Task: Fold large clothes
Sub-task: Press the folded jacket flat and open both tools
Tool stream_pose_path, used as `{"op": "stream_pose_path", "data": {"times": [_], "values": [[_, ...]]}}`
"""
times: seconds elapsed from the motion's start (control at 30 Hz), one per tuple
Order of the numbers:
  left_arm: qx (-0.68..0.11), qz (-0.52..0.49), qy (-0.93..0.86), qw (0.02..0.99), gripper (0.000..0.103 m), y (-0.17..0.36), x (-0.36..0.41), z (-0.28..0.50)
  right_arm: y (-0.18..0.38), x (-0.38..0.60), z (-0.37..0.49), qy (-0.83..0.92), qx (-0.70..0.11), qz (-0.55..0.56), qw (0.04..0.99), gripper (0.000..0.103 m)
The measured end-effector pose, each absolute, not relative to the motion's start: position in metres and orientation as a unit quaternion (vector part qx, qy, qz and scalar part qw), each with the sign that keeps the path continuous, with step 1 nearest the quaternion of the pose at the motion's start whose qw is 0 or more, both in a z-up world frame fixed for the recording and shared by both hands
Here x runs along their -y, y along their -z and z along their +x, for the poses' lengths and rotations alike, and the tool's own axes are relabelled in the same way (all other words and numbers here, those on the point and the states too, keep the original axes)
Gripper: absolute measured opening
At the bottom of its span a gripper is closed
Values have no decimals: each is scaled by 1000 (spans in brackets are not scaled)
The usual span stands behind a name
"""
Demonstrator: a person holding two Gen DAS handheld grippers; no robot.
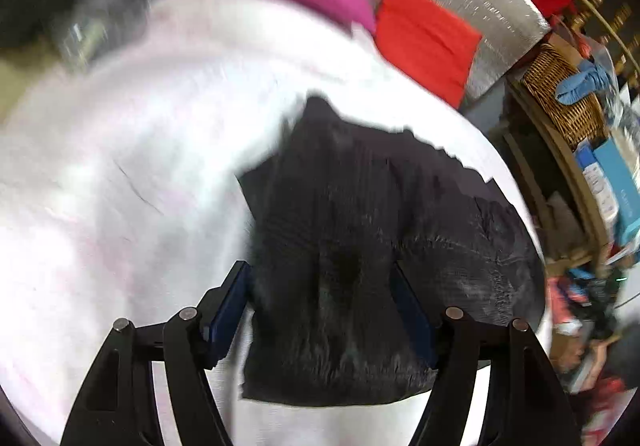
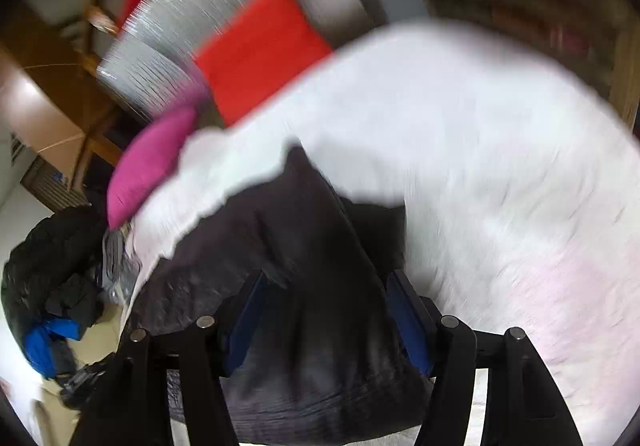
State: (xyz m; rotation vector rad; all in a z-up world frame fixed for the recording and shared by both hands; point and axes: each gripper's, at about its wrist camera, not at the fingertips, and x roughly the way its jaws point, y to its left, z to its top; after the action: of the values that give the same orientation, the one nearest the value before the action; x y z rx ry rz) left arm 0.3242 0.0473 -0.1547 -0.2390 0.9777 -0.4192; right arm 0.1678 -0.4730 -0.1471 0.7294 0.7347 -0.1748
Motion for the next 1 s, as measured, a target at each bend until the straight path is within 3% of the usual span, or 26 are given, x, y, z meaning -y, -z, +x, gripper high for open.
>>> {"op": "stream_pose_path", "data": {"times": [0.1,0.2,0.33,0.43,0.73,0.83,1.0], "values": [[-402,-78,214,887,78,133,-38,294,130,450,155,46,-325,317,890,66],[-380,-48,210,900,88,135,-24,277,138,423,162,8,-358,302,884,66],[-464,34,169,869,88,182,18,289,184,398,183,24,-452,285,845,66],[-468,80,138,870,88,200,30,284,177,388,179,35,-453,255,853,66],[-355,67,93,928,90,116,33,198,100,333,105,55,-383,169,906,67],[-318,68,83,942,93,86,35,169,66,311,84,59,-351,158,921,75],[-266,73,63,959,95,43,31,129,21,281,47,70,-306,144,938,78]]}}
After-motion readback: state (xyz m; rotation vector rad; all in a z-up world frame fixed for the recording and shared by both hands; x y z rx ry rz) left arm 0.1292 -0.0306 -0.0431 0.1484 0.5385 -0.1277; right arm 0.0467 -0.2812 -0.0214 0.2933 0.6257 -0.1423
